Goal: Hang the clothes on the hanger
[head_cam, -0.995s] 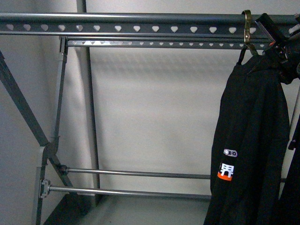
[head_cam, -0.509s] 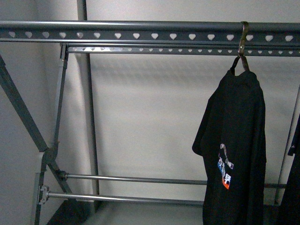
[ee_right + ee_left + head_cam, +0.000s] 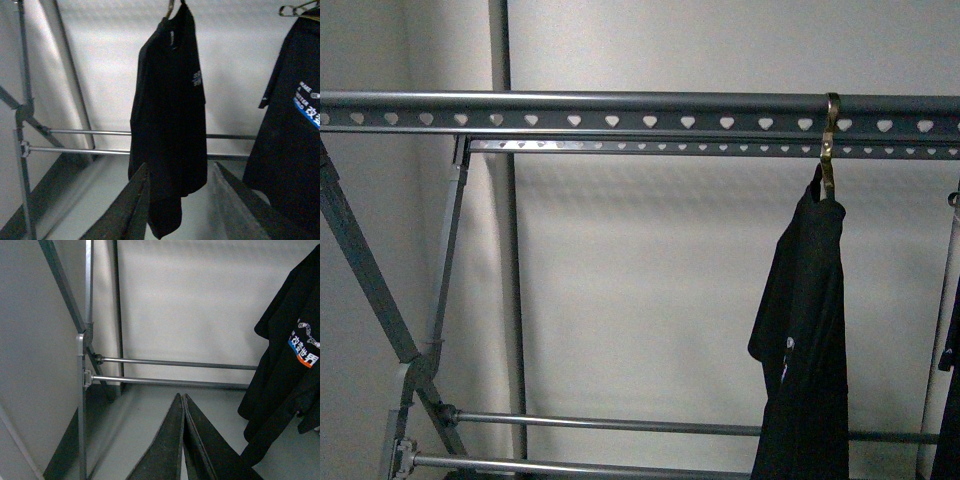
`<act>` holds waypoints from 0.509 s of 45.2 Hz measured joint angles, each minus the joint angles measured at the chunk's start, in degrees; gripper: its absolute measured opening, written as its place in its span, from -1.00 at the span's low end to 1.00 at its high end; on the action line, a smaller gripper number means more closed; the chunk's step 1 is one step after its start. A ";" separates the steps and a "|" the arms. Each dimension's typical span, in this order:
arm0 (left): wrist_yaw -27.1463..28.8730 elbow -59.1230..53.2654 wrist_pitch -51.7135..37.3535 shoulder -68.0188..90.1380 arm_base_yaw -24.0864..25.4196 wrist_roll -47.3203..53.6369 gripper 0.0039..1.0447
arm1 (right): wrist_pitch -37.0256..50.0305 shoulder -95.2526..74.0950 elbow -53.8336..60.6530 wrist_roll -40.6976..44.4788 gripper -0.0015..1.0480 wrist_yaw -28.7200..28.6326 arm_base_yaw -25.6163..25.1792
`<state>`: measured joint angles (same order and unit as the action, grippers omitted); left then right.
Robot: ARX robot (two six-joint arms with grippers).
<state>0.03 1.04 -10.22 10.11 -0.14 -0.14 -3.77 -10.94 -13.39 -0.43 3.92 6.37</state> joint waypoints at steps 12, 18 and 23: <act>0.00 0.02 10.08 -9.79 0.00 0.02 -0.94 | 2.16 4.74 6.08 0.35 -0.95 -3.80 -6.16; 0.02 0.02 10.08 -9.84 0.00 0.02 -0.94 | 2.67 6.10 7.61 0.37 -0.95 -3.82 -6.19; 0.02 0.02 10.08 -9.86 0.00 0.02 -0.94 | 2.91 6.88 8.70 0.35 -0.95 -3.85 -6.19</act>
<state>0.05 1.06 -0.14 0.25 -0.14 -0.12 -0.86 -4.05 -4.69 -0.08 0.08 0.19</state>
